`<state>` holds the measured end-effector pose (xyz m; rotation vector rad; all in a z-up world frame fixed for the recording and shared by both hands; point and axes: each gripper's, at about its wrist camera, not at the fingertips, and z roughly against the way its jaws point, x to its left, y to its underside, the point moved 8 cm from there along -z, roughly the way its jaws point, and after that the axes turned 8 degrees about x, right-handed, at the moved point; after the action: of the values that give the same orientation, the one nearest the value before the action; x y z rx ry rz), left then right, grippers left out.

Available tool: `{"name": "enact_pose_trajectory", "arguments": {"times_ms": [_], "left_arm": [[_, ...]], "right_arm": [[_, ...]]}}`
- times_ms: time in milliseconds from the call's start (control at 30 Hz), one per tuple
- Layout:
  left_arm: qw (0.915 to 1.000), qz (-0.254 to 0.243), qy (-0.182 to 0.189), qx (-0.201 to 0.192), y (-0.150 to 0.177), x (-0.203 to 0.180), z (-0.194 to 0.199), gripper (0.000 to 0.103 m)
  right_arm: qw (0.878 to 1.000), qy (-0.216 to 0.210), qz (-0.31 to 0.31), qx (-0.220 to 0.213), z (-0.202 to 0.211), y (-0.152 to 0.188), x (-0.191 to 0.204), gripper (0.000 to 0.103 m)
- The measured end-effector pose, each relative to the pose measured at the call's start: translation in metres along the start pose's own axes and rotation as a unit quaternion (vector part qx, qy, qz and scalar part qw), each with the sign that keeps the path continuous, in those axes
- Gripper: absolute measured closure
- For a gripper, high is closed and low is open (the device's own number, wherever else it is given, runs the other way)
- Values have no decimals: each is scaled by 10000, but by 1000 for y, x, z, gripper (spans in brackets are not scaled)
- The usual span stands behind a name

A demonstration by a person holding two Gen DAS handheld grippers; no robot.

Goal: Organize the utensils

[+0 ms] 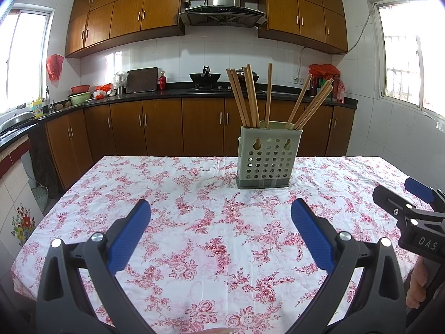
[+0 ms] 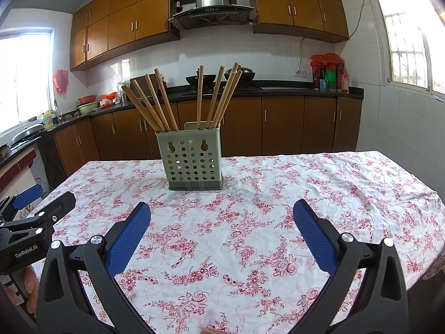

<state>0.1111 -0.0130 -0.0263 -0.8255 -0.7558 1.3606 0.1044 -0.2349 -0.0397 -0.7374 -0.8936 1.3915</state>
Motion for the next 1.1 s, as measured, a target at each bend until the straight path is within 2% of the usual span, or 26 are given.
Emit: {"name": "enact_pose_trajectory", "arguments": {"times_ms": [1100], "left_arm": [[10000,2,0,3,0,0,0,4]], "right_arm": [[10000,17,-33,4,-1,1,1,2]]}}
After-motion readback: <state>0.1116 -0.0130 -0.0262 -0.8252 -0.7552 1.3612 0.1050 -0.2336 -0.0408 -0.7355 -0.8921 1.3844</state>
